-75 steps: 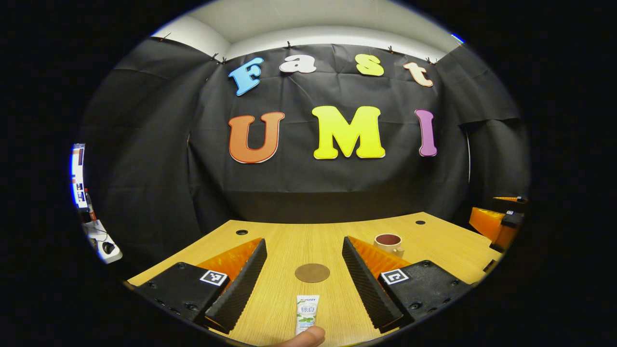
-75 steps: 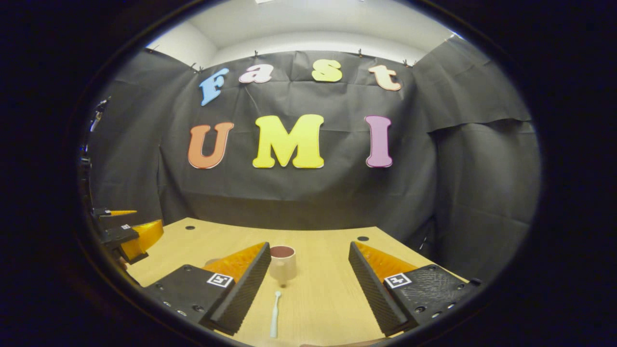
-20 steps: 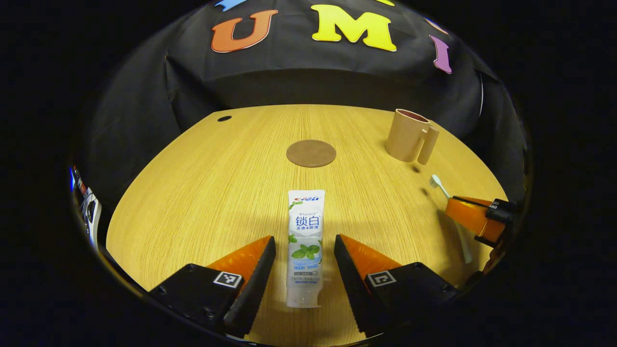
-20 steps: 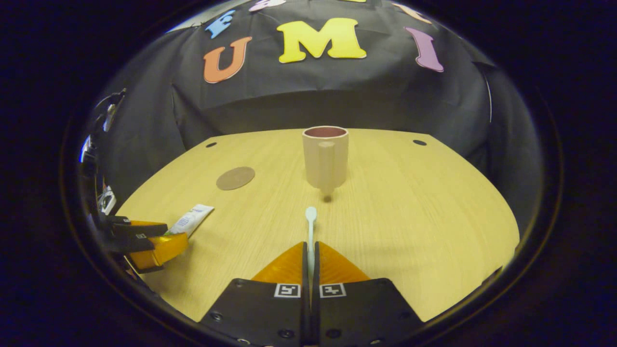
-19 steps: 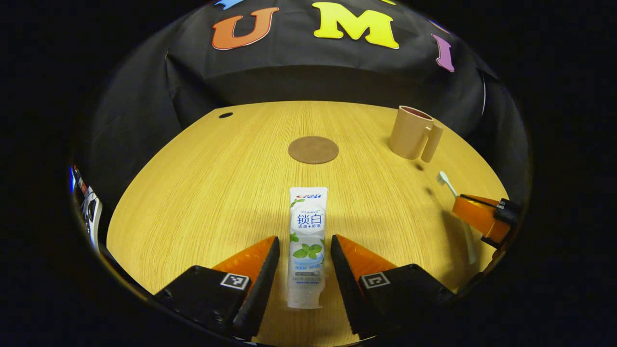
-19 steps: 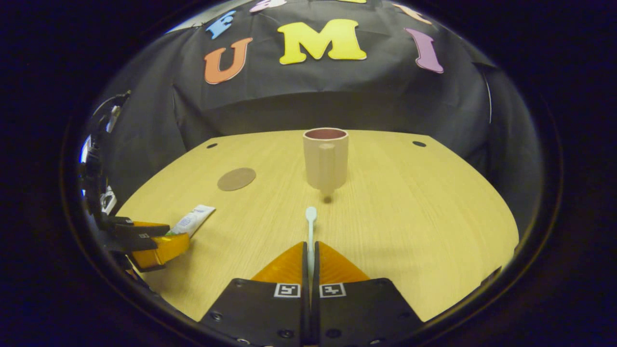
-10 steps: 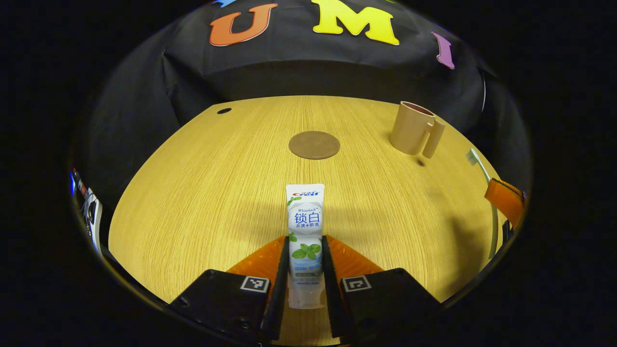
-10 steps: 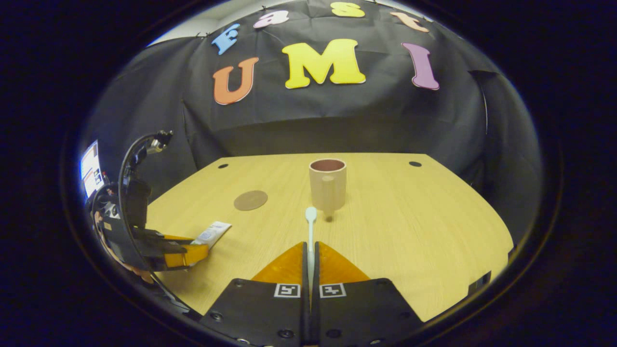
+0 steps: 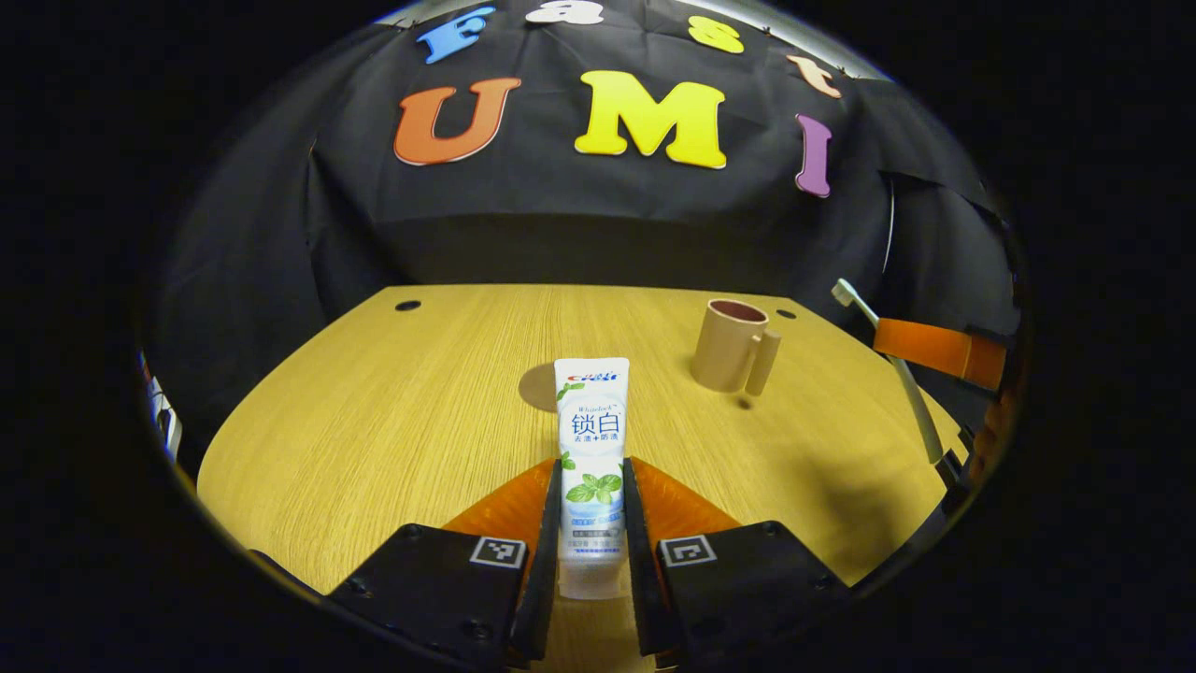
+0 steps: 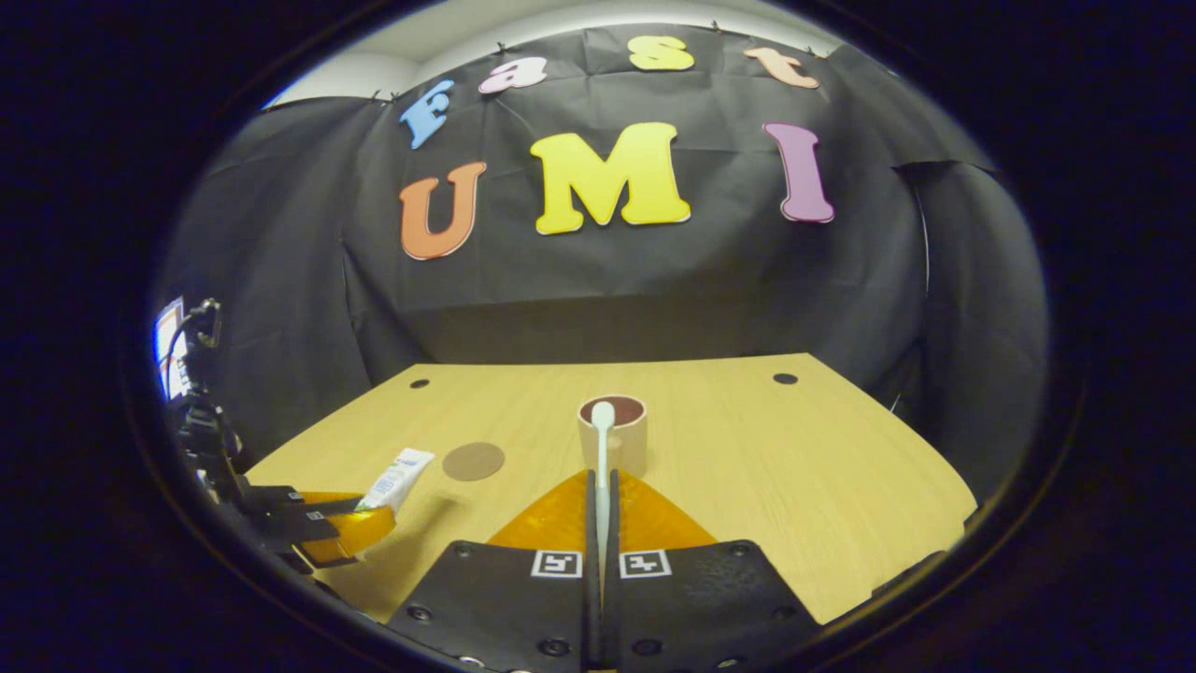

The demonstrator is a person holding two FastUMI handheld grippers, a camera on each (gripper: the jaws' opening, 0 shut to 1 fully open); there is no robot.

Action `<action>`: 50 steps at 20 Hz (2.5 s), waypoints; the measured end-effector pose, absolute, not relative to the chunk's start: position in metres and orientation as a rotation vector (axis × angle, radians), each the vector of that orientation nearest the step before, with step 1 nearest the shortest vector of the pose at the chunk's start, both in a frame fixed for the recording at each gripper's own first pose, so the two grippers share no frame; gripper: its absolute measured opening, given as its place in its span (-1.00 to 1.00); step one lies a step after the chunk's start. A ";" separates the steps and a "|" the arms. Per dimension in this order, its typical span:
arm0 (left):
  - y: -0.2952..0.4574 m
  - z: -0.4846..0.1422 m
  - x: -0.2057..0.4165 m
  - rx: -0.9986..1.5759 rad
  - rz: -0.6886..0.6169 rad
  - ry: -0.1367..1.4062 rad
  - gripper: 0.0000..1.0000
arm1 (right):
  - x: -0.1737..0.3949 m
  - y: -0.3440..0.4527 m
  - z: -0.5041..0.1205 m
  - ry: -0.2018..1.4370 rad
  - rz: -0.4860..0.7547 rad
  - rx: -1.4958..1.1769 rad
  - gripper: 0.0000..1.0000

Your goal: Put the toothbrush and toothpaste on the desktop into the cup, then pick up the cup and place it on the coaster on the desktop.

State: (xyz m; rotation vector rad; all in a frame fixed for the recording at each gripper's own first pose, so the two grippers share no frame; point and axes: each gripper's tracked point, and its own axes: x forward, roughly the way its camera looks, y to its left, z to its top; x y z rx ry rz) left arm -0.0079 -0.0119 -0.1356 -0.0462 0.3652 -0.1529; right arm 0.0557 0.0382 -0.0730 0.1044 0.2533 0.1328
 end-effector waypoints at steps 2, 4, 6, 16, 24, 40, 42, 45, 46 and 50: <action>-0.012 -0.124 -0.004 -0.029 -0.145 0.323 -0.16 | 0.070 0.041 -0.064 0.236 0.145 0.124 -1.00; -0.012 -0.116 -0.001 -0.012 -0.145 0.296 -0.24 | 0.090 0.043 -0.054 0.212 0.156 0.140 -1.00; -0.012 -0.112 0.004 -0.019 -0.145 0.278 -0.24 | 0.112 0.042 -0.045 0.183 0.161 0.158 -1.00; -0.010 -0.134 0.026 -0.115 -0.162 0.301 -0.24 | 0.242 0.046 -0.011 0.005 0.214 0.118 -1.00; -0.018 -0.149 0.030 -0.111 -0.166 0.330 -0.24 | 0.284 0.051 -0.020 0.043 0.229 0.075 -0.99; -0.026 -0.160 0.028 -0.118 -0.175 0.352 -0.14 | 0.290 0.055 -0.033 0.103 0.224 0.077 -0.92; -0.027 -0.160 0.028 -0.118 -0.174 0.354 -0.24 | 0.287 0.057 -0.032 0.105 0.232 0.083 -0.92; -0.027 -0.158 0.028 -0.115 -0.169 0.352 -0.24 | 0.282 0.062 -0.038 0.141 0.257 0.076 -0.89; -0.028 -0.157 0.029 -0.114 -0.166 0.351 -0.24 | 0.279 0.061 -0.044 0.156 0.259 0.070 -0.88; -0.031 -0.152 0.032 -0.110 -0.160 0.337 -0.24 | 0.265 0.063 -0.050 0.169 0.290 0.060 -0.37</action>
